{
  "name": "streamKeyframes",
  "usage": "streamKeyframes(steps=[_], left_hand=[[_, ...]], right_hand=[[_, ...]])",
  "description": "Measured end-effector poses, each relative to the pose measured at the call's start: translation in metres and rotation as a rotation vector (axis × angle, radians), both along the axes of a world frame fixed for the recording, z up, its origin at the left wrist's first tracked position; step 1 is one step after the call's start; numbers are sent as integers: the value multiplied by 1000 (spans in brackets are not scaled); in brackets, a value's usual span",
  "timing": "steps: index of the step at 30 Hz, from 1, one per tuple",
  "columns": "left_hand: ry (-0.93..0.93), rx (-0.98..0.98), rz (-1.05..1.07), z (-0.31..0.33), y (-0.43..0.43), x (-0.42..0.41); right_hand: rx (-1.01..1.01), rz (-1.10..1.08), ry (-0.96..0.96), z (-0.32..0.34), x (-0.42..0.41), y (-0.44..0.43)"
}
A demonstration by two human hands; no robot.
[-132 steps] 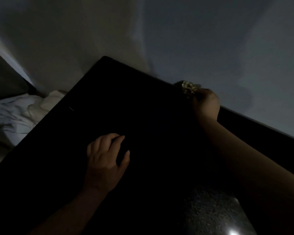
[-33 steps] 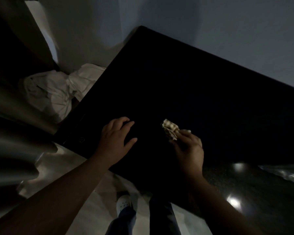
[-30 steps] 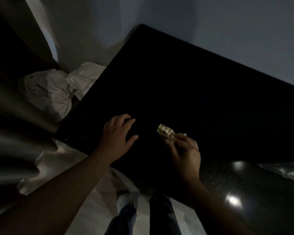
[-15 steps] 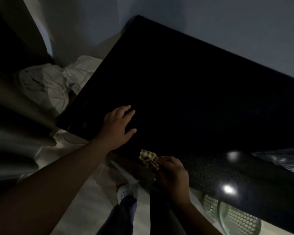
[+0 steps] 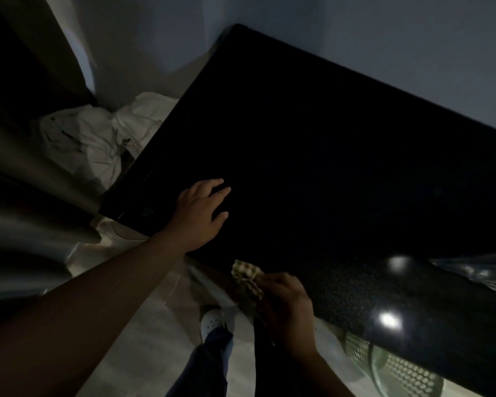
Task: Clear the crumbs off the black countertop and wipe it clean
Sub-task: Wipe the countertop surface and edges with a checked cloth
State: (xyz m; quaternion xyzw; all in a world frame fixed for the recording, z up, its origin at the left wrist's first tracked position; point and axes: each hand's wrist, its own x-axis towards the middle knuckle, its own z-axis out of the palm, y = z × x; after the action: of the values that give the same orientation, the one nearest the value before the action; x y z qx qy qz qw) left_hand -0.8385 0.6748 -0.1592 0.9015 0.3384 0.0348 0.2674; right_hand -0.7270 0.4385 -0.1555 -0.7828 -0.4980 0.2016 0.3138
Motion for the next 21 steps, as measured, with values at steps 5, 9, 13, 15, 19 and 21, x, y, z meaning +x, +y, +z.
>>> streamKeyframes(steps=[5, 9, 13, 15, 19, 21], left_hand=[[-11, -21, 62, 12, 5, 10], [-71, -40, 178, 19, -1, 30], [-106, -49, 195, 26, 12, 64], [-119, -26, 204, 28, 26, 83], [-100, 96, 245, 22, 53, 113], [-74, 142, 258, 15, 67, 125]], right_hand=[[194, -165, 131, 15, 38, 26], [253, -305, 199, 25, 101, 74], [307, -336, 97, 34, 170, 120], [330, -355, 49, 33, 200, 140], [321, -310, -32, 27, 249, 187], [327, -261, -71, 24, 271, 215]])
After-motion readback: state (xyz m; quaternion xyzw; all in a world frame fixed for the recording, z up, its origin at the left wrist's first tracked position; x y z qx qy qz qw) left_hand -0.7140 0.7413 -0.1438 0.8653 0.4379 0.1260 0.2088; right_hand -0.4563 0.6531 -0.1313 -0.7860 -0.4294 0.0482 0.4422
